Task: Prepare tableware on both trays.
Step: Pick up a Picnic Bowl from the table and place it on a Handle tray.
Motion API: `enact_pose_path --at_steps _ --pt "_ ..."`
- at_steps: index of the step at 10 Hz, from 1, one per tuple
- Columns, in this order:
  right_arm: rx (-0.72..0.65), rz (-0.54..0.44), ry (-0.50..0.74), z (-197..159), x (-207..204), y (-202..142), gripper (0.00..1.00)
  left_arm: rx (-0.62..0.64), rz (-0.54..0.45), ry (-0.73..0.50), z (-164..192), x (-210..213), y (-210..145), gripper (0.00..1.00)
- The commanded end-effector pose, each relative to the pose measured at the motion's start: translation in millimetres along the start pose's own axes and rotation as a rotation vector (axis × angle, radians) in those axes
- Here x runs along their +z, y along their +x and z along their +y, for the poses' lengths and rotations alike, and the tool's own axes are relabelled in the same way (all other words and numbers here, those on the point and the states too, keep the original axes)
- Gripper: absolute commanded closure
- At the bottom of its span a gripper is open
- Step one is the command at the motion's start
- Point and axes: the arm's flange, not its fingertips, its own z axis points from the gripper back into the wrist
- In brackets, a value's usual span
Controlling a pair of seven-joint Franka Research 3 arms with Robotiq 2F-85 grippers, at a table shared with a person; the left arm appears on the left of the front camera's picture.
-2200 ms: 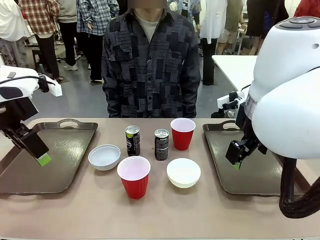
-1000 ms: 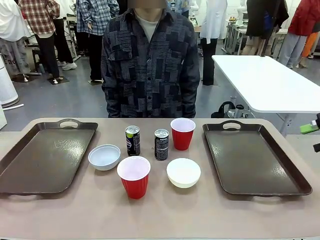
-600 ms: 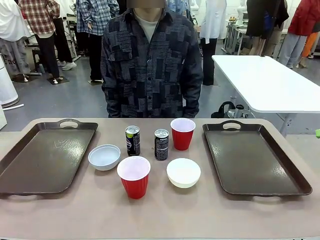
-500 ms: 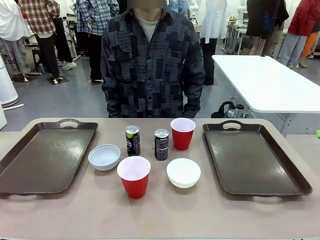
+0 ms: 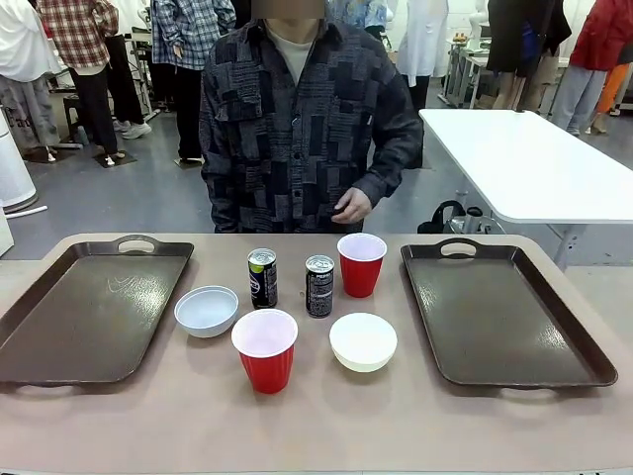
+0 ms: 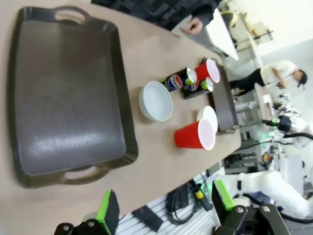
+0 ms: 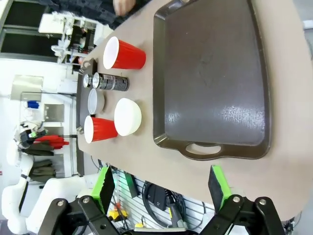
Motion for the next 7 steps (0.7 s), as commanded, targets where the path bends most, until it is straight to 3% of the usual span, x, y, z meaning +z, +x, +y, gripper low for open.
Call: enact_pose_path --at_steps 1,7 --pt "-0.015 -0.007 0.008 -4.2 0.8 0.2 0.0 0.024 -0.032 -0.029 10.1 9.0 -3.7 0.0" --pt "-0.015 -0.007 0.008 -4.2 0.8 0.2 0.0 0.024 -0.027 -0.011 8.3 8.1 -3.1 0.0"
